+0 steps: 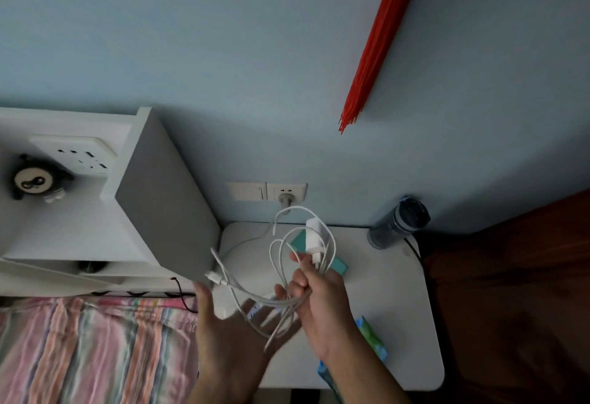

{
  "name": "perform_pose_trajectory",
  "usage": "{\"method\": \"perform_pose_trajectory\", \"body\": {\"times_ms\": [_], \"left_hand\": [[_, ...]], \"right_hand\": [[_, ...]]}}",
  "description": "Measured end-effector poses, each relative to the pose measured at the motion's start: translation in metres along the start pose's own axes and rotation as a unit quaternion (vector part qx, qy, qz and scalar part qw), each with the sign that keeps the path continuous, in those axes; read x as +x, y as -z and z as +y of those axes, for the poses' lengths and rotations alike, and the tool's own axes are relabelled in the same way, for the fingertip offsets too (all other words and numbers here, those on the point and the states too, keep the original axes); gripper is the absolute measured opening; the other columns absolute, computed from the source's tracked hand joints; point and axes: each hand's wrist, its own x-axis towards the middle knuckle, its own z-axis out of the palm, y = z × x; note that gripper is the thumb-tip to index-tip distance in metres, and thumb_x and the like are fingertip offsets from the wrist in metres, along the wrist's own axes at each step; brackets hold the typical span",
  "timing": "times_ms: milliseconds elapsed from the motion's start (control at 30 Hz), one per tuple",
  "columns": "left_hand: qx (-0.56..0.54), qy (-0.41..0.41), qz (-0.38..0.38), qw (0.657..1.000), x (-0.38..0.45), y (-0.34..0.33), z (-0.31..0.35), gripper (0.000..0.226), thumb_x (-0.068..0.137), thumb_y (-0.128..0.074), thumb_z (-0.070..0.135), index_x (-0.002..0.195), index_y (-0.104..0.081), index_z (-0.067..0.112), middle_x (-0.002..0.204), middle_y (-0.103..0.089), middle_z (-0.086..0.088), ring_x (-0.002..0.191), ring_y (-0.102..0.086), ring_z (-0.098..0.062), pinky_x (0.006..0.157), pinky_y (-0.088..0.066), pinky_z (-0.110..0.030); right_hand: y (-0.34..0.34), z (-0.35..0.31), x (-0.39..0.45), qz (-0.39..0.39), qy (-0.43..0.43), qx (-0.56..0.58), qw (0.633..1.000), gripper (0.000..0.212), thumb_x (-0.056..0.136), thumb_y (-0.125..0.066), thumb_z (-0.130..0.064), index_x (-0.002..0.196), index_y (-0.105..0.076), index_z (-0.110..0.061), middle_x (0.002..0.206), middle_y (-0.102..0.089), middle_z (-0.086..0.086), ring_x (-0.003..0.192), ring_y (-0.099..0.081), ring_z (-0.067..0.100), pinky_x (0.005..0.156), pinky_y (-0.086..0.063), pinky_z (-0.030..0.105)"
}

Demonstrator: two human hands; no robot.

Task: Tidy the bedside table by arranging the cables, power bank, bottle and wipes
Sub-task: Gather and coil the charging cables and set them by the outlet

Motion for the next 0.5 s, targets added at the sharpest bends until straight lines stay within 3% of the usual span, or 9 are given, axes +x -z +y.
{"method": "perform_pose_trajectory", "body": {"times_ms": [100,167,233,333,400,467,500], "left_hand": [[0.137,-0.053,-0.012,0.989,0.007,0.002,0.008,0.124,0.036,-0.074,0.081,0.136,-0.042,0.015,0.137,-0.05,-0.027,0.115,-0.058,-0.047,0.092,-0.044,-0.068],[0.233,-0.056,-0.057,0.969,0.005,-0.006,0.007,0.1,0.042,-0.074,0.078,0.12,-0.061,0.017,0.129,-0.062,-0.019,0.109,-0.064,-0.042,0.084,-0.053,-0.06],[0.323,-0.061,-0.079,0.941,0.004,-0.017,0.006,0.061,0.056,-0.067,0.075,0.092,-0.078,0.026,0.11,-0.074,-0.009,0.1,-0.07,-0.035,0.079,-0.057,-0.052],[0.377,-0.089,-0.036,0.921,0.015,-0.026,0.004,0.055,0.069,-0.06,0.068,0.094,-0.078,0.022,0.1,-0.074,-0.006,0.089,-0.07,-0.03,0.075,-0.054,-0.043],[0.354,-0.086,-0.003,0.931,0.024,-0.026,0.0,0.059,0.058,-0.073,0.062,0.09,-0.077,0.013,0.092,-0.07,-0.009,0.084,-0.066,-0.028,0.078,-0.052,-0.043],[0.316,-0.029,0.015,0.948,0.031,-0.023,0.0,0.061,0.055,-0.082,0.052,0.089,-0.071,0.003,0.097,-0.064,-0.016,0.093,-0.061,-0.035,0.098,-0.046,-0.049],[0.292,0.005,0.014,0.956,0.032,-0.021,0.002,0.059,0.058,-0.083,0.049,0.087,-0.069,0.0,0.096,-0.063,-0.019,0.096,-0.06,-0.037,0.102,-0.042,-0.05]], "right_hand": [[0.009,-0.001,-0.003,0.021,0.044,-0.193,0.98,0.023,0.1,-0.044,-0.015,0.099,-0.067,-0.01,0.049,-0.042,-0.008,0.046,-0.041,0.007,0.054,-0.049,0.021],[0.013,-0.002,-0.005,0.023,0.071,-0.353,0.933,0.024,0.099,-0.044,-0.019,0.094,-0.068,-0.018,0.051,-0.054,-0.009,0.049,-0.053,0.004,0.053,-0.048,0.018],[0.012,-0.003,-0.007,-0.009,0.077,-0.451,0.889,0.024,0.101,-0.043,-0.022,0.099,-0.067,-0.022,0.067,-0.068,-0.008,0.06,-0.067,0.001,0.053,-0.052,0.014],[0.008,0.0,-0.013,-0.068,0.091,-0.539,0.835,0.025,0.1,-0.04,-0.018,0.112,-0.06,-0.028,0.094,-0.072,-0.004,0.082,-0.073,0.008,0.067,-0.063,0.027],[0.008,0.004,-0.017,-0.066,0.151,-0.648,0.743,0.027,0.098,-0.038,-0.02,0.114,-0.055,-0.032,0.102,-0.071,-0.003,0.088,-0.071,0.012,0.076,-0.062,0.03],[0.007,0.008,-0.02,-0.058,0.201,-0.734,0.646,0.023,0.097,-0.038,-0.023,0.114,-0.053,-0.03,0.106,-0.069,-0.003,0.093,-0.068,0.015,0.079,-0.058,0.03],[0.006,0.01,-0.022,-0.065,0.22,-0.751,0.619,0.021,0.097,-0.039,-0.022,0.114,-0.052,-0.027,0.108,-0.068,-0.002,0.095,-0.068,0.018,0.081,-0.057,0.032]]}}
